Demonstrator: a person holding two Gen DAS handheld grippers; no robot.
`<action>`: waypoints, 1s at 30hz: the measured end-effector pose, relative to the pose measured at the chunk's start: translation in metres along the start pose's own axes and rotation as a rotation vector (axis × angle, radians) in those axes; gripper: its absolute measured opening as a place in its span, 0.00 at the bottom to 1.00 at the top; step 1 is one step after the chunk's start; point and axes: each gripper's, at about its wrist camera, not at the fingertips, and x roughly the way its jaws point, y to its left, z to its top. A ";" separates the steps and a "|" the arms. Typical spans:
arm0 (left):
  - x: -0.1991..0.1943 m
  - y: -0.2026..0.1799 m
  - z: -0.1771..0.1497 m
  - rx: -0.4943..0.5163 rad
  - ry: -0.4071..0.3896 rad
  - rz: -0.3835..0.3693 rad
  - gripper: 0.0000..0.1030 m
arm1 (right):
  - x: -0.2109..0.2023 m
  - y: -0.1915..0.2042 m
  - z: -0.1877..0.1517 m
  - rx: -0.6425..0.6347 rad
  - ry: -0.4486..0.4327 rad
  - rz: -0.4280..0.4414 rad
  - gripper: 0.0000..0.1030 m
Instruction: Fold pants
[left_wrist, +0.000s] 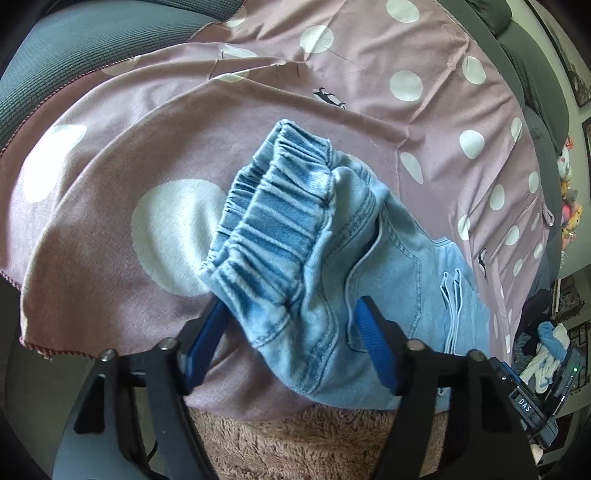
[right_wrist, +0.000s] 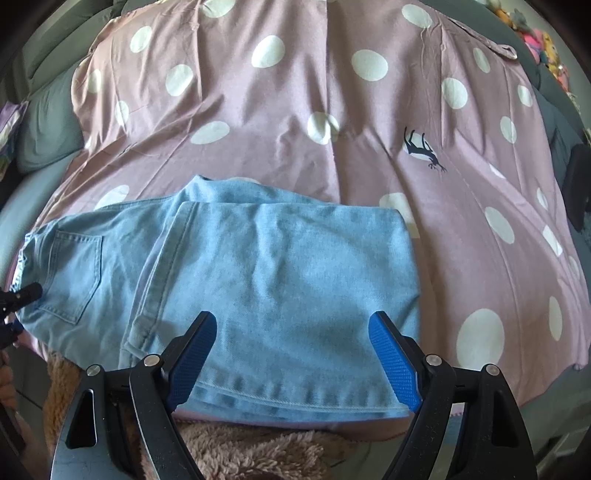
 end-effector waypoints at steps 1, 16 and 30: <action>0.000 0.000 0.000 -0.004 -0.001 0.003 0.66 | 0.000 -0.001 0.000 0.002 0.001 0.000 0.82; -0.010 -0.018 -0.001 -0.014 -0.002 -0.061 0.24 | 0.001 -0.012 -0.006 0.031 0.002 0.018 0.81; -0.042 -0.152 0.004 0.356 -0.066 -0.189 0.20 | -0.011 -0.037 -0.008 0.095 -0.041 0.006 0.82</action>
